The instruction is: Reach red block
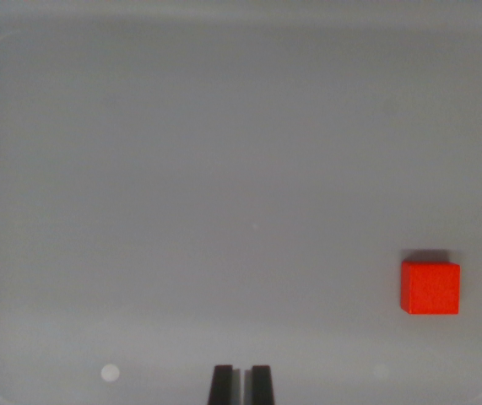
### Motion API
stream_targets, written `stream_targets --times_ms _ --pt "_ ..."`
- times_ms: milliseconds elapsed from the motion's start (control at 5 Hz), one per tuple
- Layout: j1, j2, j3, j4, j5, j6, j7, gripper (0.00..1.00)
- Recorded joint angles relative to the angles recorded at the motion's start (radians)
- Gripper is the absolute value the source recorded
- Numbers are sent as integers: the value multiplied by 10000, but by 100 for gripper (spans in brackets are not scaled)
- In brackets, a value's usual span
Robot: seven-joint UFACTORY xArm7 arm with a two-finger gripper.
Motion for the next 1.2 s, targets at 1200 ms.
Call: stream_targets --times_ms 1200 --pt "-217 299 -184 -598 -51 -935 111 0"
